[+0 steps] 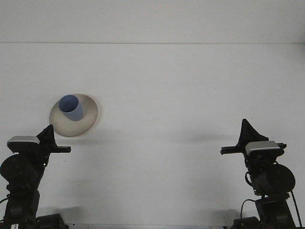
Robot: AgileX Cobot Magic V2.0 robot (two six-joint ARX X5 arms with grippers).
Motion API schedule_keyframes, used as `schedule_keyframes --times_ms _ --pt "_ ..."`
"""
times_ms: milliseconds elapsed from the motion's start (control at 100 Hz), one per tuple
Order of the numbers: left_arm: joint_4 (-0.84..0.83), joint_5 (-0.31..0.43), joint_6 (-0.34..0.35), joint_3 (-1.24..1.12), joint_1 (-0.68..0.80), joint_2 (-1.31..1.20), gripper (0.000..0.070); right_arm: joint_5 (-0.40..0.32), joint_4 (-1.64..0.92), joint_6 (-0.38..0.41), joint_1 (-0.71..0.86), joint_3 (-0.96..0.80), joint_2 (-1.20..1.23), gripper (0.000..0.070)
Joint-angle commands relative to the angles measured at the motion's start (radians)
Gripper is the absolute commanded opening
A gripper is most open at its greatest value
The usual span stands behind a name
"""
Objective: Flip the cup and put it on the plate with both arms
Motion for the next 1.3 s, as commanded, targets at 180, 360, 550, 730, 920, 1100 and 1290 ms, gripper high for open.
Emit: schedule_keyframes --times_ms 180,360,550,730,920,1100,1290 --pt "0.045 0.003 -0.067 0.015 0.001 0.002 0.0015 0.003 0.011 0.011 0.0 0.005 0.004 0.0" --pt "0.046 0.003 -0.067 0.015 0.001 0.002 0.0015 0.003 0.011 0.011 0.0 0.005 0.004 0.0" --pt "0.045 0.003 -0.067 0.015 0.001 0.002 0.0015 0.003 0.011 0.011 0.0 0.005 0.004 0.0" --pt "0.04 -0.002 -0.03 0.015 0.002 -0.011 0.0015 0.004 0.011 0.011 0.0 0.005 0.004 0.0" --pt "0.142 -0.11 0.103 -0.105 -0.092 -0.13 0.0015 0.003 0.011 0.011 0.0 0.005 0.004 0.0" --pt "0.21 -0.181 0.108 -0.322 -0.165 -0.349 0.0015 0.004 0.011 0.011 0.0 0.005 0.004 0.0" --pt "0.153 -0.157 0.073 -0.436 -0.165 -0.52 0.0015 0.003 0.011 0.011 0.0 0.005 0.004 0.0"
